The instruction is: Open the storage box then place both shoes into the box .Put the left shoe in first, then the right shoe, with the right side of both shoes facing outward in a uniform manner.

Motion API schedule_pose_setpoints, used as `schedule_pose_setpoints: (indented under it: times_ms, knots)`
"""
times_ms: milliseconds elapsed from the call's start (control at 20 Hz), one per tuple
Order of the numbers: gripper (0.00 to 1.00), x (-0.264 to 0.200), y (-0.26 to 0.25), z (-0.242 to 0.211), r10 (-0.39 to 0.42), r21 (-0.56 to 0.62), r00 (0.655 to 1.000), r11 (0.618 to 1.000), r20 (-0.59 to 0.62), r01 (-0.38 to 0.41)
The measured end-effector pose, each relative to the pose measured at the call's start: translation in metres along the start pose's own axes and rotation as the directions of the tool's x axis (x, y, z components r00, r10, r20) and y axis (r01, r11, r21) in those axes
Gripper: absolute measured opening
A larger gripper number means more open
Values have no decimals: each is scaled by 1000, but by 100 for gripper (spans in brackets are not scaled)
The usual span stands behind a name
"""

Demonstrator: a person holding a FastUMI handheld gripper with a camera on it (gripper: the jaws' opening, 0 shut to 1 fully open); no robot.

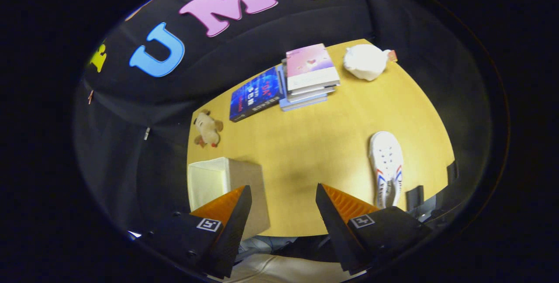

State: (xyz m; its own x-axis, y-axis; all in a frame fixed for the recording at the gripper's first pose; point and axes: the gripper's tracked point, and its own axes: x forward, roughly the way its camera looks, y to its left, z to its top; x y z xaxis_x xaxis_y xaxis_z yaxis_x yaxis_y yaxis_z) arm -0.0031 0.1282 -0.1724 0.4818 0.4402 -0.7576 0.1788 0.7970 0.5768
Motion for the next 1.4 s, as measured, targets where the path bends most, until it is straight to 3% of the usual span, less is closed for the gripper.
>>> schedule_pose_setpoints:
  times_ms: [300, 550, 900, 1050, 1100, 1200, 1250, 1400]
  knots:
    - [90, 11, -152, -16, -160, 73, 983, 983, -94, 167]
    - [87, 46, -234, -32, -230, 61, 955, 968, -186, 245]
    - [81, 105, -255, -34, -236, -40, 937, 971, -256, 234]
    - [68, 126, -247, -43, -219, -50, 932, 976, -289, 214]
    - [58, 129, -248, -42, -232, -55, 930, 973, -283, 226]
    - [54, 126, -261, -42, -272, -80, 919, 962, -284, 260]
    - [30, 124, -260, -40, -261, -73, 924, 965, -278, 251]
    - [12, 121, -257, -39, -191, -33, 946, 981, -261, 189]
